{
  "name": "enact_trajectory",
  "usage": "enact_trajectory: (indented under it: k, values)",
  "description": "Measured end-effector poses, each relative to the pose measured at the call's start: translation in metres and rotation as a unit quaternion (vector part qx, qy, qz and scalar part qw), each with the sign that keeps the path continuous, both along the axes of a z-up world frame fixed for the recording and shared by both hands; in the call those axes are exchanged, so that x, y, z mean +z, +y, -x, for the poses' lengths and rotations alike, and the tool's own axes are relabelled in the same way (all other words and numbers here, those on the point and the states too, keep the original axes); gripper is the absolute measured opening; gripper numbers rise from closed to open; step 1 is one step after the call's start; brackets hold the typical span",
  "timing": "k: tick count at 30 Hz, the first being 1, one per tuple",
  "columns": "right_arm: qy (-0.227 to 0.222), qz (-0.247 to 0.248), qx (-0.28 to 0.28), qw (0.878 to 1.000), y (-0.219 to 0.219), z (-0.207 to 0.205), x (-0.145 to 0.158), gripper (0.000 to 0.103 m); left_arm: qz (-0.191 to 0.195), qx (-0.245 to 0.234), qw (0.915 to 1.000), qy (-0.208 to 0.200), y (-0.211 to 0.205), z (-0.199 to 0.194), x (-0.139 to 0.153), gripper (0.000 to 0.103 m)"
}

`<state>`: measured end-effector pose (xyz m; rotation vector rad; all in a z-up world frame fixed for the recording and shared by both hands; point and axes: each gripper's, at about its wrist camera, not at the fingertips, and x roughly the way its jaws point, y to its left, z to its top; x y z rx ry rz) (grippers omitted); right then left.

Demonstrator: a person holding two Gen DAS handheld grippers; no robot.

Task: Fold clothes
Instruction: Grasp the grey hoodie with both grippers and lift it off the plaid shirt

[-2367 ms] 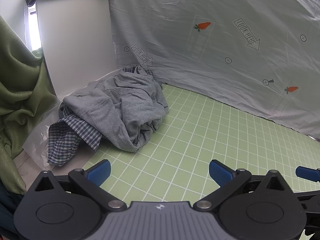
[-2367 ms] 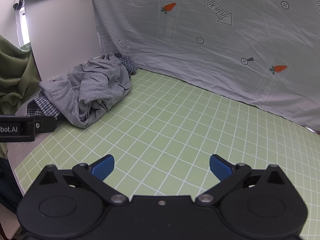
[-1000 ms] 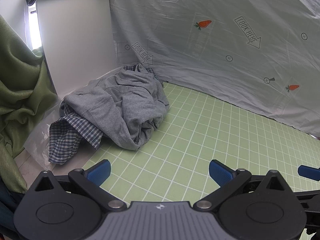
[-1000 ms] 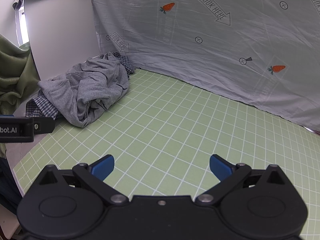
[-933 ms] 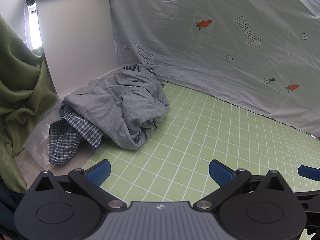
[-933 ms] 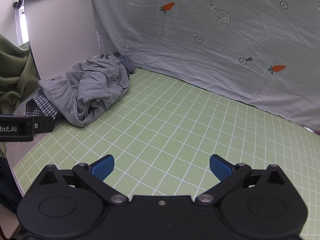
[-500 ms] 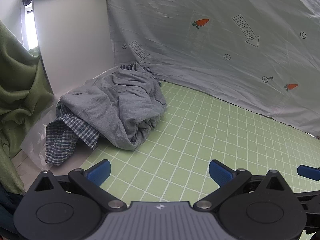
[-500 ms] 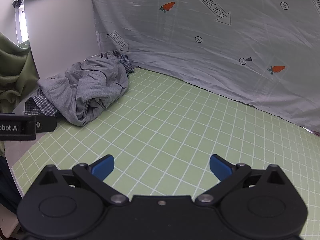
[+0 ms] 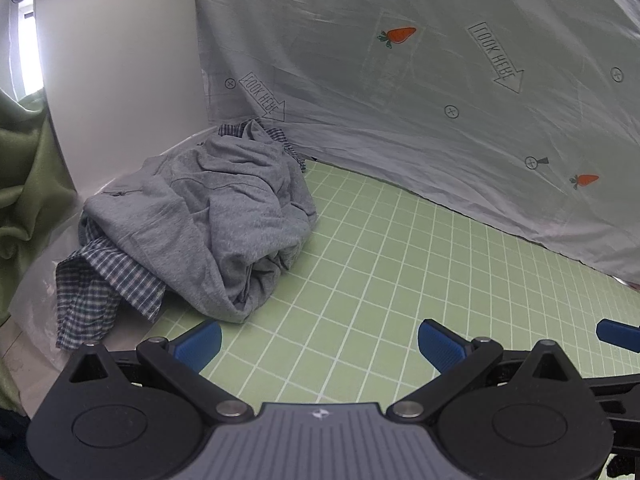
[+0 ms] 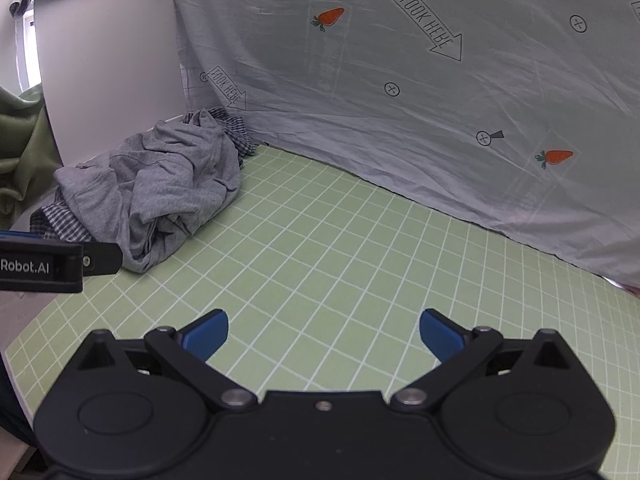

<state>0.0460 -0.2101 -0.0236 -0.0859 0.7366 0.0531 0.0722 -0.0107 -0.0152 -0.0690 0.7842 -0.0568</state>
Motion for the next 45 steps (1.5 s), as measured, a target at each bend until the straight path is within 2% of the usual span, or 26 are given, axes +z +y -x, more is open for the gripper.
enact_trajectory:
  k: [5, 9, 16, 18, 21, 23, 25, 27, 28, 29, 31, 34, 41, 45]
  values:
    - [-0.002, -0.005, -0.005, 1.0, 0.001, -0.048, -0.007, 0.103, -0.003, 0.025, 0.9996, 0.01, 0.022, -0.052, -0.009, 0.103]
    - [0.008, -0.012, -0.006, 1.0, 0.008, -0.106, -0.016, 0.103, -0.019, 0.058, 0.998, 0.017, 0.052, -0.103, -0.017, 0.103]
    - [0.039, -0.053, 0.033, 0.997, 0.052, -0.213, -0.054, 0.102, -0.033, 0.135, 0.9898, 0.031, 0.116, -0.188, -0.041, 0.1]
    - [0.056, -0.068, 0.051, 0.995, 0.068, -0.241, -0.069, 0.095, -0.029, 0.156, 0.9866, 0.039, 0.131, -0.206, -0.049, 0.095]
    - [0.082, -0.095, 0.077, 0.989, 0.089, -0.277, -0.09, 0.083, -0.019, 0.174, 0.9829, 0.057, 0.145, -0.223, -0.062, 0.081]
    - [0.102, -0.115, 0.093, 0.984, 0.102, -0.298, -0.105, 0.073, -0.03, 0.179, 0.9817, 0.056, 0.147, -0.227, -0.066, 0.076]
    - [0.12, -0.142, 0.102, 0.977, 0.113, -0.309, -0.117, 0.065, -0.046, 0.182, 0.9809, 0.052, 0.147, -0.229, -0.07, 0.067]
    - [0.133, -0.173, 0.104, 0.97, 0.12, -0.313, -0.126, 0.058, -0.06, 0.18, 0.9807, 0.048, 0.145, -0.229, -0.071, 0.059]
    - [0.137, -0.187, 0.105, 0.967, 0.121, -0.313, -0.129, 0.049, -0.065, 0.176, 0.9811, 0.045, 0.144, -0.228, -0.071, 0.054]
    - [0.138, -0.199, 0.112, 0.964, 0.123, -0.312, -0.131, 0.031, -0.066, 0.173, 0.9818, 0.043, 0.143, -0.227, -0.069, 0.051]
    - [0.126, -0.196, 0.131, 0.964, 0.125, -0.306, -0.132, 0.007, -0.064, 0.167, 0.983, 0.04, 0.141, -0.226, -0.065, 0.031]
    - [0.086, -0.155, 0.152, 0.972, 0.125, -0.286, -0.123, 0.005, -0.045, 0.154, 0.9862, 0.038, 0.136, -0.221, -0.056, 0.013]
    - [0.045, -0.133, 0.094, 0.986, 0.066, -0.219, -0.095, 0.003, -0.018, 0.092, 0.9954, 0.016, 0.098, -0.18, -0.029, 0.008]
    - [0.006, -0.061, 0.054, 0.997, 0.018, -0.151, -0.078, 0.001, -0.005, 0.034, 0.9993, 0.011, 0.055, -0.141, -0.015, 0.007]
